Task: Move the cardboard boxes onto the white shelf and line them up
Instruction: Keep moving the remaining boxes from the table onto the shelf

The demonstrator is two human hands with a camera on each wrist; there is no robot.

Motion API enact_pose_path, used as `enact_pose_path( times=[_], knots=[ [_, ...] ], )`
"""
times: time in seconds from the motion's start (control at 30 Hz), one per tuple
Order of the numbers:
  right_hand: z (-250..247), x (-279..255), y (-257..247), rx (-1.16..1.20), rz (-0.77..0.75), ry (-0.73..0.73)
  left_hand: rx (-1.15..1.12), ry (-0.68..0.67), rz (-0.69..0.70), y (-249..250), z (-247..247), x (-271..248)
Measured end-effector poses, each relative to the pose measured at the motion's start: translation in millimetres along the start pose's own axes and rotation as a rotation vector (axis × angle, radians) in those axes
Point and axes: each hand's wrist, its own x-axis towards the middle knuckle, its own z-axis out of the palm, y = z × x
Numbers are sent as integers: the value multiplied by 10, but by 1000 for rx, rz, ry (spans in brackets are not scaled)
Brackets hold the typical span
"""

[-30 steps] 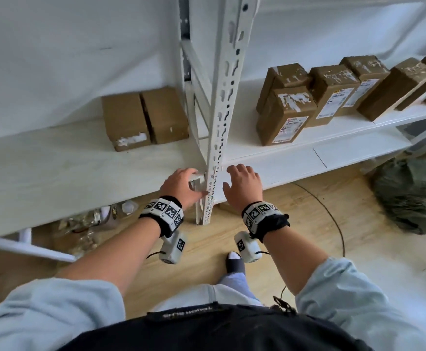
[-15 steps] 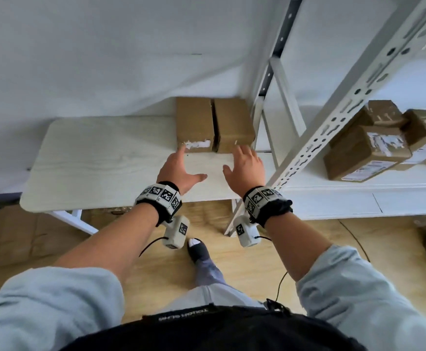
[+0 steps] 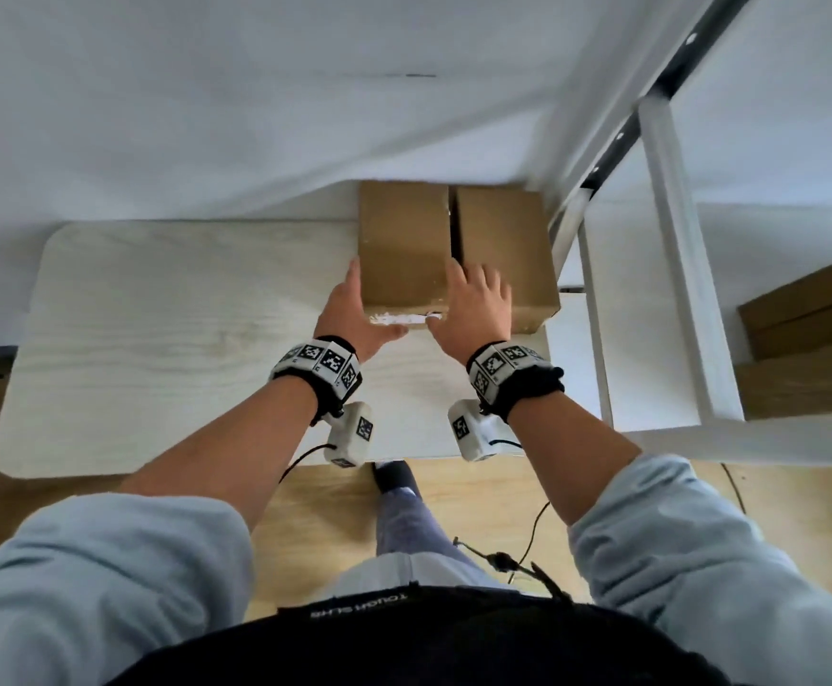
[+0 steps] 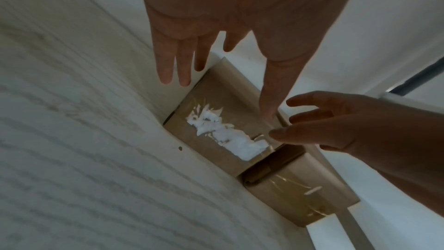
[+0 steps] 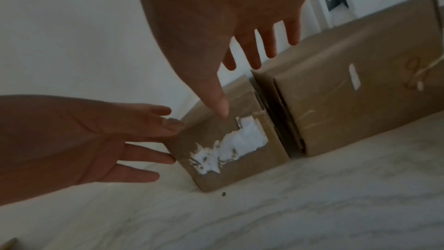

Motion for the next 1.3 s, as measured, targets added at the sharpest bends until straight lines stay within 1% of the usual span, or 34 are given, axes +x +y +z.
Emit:
enact_pose_path(
  times=[0.07, 0.13, 0.2, 0.33, 0.43, 0.53, 0.67, 0.73, 0.8, 0.93, 1.0, 1.07, 1.17, 1.2, 1.3],
  knots=[
    [103, 122, 26, -20, -10, -12, 9, -33, -11, 0, 54, 172],
    [176, 162, 35, -28, -37, 37, 4, -32, 0, 15, 85, 252],
    [270, 232, 45, -40, -17, 66, -3, -18, -14, 16, 137, 350],
    [369, 298, 45, -56, 19, 51, -22, 3, -2, -3, 153, 371],
    [373, 302, 36, 21, 22, 72, -41, 1, -4, -14, 110, 355],
    [285, 284, -24, 138, 13, 48, -59, 12, -17, -5, 31, 279],
    [95, 169, -167, 385, -16, 58, -138, 125, -48, 1, -168, 31],
    [-26, 23, -230, 534, -20, 92, -167, 163, -88, 6, -278, -147],
    [-148, -162, -281, 634, -18, 86, -191, 196, -87, 8, -367, -359],
    [-411, -654, -338, 656, -44, 141, -224, 304, -42, 39, -472, -867],
    [-512, -936, -358, 644, -10, 162, -199, 342, 23, 37, -496, -1133],
    [-597, -1217, -361, 622, 31, 232, -195, 373, 124, 30, -498, -1416],
    [-745, -1636, -309, 629, 83, 322, -254, 396, 275, 18, -457, -1840],
    [-787, -1766, -274, 643, 102, 334, -272, 398, 307, 14, -437, -1964],
    [-899, -2146, -153, 664, 161, 344, -272, 364, 343, 25, -363, -2268]
  ],
)
